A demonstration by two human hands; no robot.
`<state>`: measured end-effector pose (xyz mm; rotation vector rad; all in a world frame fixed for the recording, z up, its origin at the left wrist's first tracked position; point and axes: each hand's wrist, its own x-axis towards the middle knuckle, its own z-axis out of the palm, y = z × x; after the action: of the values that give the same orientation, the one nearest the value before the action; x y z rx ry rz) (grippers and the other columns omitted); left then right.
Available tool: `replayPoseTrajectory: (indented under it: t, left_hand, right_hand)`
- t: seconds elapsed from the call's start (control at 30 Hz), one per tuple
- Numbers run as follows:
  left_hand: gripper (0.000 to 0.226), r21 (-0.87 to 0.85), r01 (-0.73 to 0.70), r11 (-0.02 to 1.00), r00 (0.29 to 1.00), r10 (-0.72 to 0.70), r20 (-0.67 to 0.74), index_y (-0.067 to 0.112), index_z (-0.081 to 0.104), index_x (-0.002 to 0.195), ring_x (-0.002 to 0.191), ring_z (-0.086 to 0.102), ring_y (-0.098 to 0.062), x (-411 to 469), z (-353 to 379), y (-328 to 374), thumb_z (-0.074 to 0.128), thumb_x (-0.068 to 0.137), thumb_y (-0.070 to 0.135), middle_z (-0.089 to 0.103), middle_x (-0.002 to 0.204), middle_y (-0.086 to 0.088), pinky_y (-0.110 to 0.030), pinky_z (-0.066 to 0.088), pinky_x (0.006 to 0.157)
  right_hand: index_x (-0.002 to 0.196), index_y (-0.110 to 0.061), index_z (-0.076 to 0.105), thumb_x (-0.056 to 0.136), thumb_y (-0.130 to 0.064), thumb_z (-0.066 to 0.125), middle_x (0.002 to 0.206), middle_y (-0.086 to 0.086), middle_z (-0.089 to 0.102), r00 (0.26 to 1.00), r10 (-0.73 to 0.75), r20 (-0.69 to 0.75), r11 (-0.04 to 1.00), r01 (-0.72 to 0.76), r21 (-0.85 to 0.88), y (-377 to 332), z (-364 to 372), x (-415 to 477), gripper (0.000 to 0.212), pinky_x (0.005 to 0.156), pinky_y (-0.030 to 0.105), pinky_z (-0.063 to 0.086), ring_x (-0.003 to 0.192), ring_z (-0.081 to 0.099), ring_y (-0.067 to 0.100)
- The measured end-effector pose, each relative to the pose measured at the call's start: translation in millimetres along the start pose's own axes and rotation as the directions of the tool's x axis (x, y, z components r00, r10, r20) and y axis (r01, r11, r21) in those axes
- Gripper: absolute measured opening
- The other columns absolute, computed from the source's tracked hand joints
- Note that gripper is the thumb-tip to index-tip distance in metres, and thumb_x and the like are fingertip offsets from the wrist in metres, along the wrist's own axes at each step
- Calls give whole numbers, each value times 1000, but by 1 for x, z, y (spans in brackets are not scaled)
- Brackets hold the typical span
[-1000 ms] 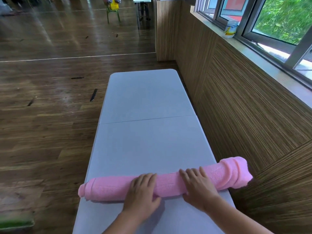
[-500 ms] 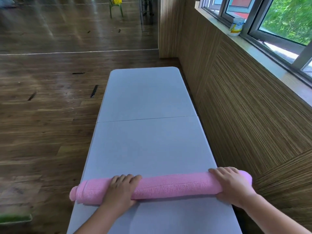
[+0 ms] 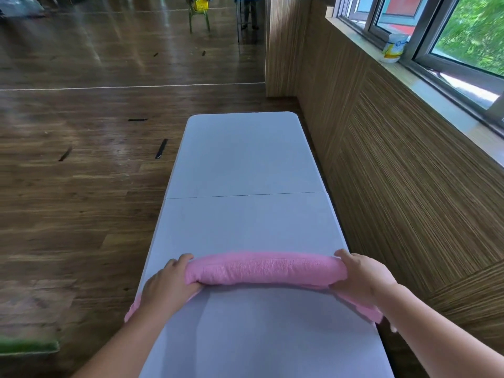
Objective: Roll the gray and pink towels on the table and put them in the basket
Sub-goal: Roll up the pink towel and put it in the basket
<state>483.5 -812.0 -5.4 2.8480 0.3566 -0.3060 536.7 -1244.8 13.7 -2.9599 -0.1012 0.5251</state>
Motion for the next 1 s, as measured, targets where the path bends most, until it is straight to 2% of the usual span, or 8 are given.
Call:
replayPoseTrajectory:
  t: [0.23,0.4,0.53,0.67,0.73,0.83,0.93,1.0]
  left_hand:
    - [69,-194,384,903,923,-377,76,27,39,134,120,45,-32,-10,29,45,63,80,64,45,130,-8,-48,46,90]
    - [72,-446,486,751,874,-420,245,11,39,142,126,43,-41,-39,53,118,56,90,58,41,138,-21,-44,38,102]
    - [81,-636,538,553,842,-322,432,10,44,140,120,55,-35,-55,56,137,43,87,71,51,136,-20,-41,46,99]
    - [52,-747,581,323,792,-13,611,18,71,107,83,70,-13,-84,26,131,46,94,61,75,97,2,-27,51,67]
    - [42,-715,457,529,773,162,614,15,73,85,66,63,-11,-95,18,131,48,93,48,70,75,4,-29,49,63]
    - [32,-435,-193,880,849,372,376,17,72,96,83,64,-20,-89,14,126,48,87,37,70,87,-5,-34,50,75]
    - [56,-83,-574,815,815,578,47,32,54,131,125,46,-18,-72,14,118,52,80,54,55,131,3,-32,39,106]
    - [106,48,-620,783,781,609,141,24,17,157,149,15,-19,-62,18,113,55,70,70,22,161,2,-35,8,123]
  right_hand:
    - [107,-23,36,72,-74,57,100,3,58,993,120,3,987,-120,105,-63,32,-13,65,66,37,44,91,64,31]
    - [121,-14,35,85,-63,49,122,10,55,995,72,64,945,-88,315,-129,64,-37,63,85,39,46,111,58,34]
    - [152,-13,15,68,-77,46,140,5,41,984,2,177,934,-65,352,-153,62,-51,110,99,44,42,127,43,29]
    - [152,-8,9,36,-94,34,138,4,38,983,-66,170,994,80,-72,-147,45,-47,146,98,52,35,124,39,29]
    - [151,-4,8,49,-89,44,138,8,39,979,-156,132,949,186,-256,-142,48,-39,138,99,56,31,123,40,29]
    - [149,-6,15,62,-66,72,138,12,37,930,-341,134,845,366,-389,-132,53,-30,119,104,60,23,124,39,32]
    - [149,-8,23,64,-56,73,140,13,37,883,-450,138,770,461,-440,-131,54,-30,109,108,61,18,127,34,34]
    - [150,-9,24,63,-54,73,142,12,36,871,-475,124,757,476,-447,-133,57,-30,110,111,61,15,130,32,35]
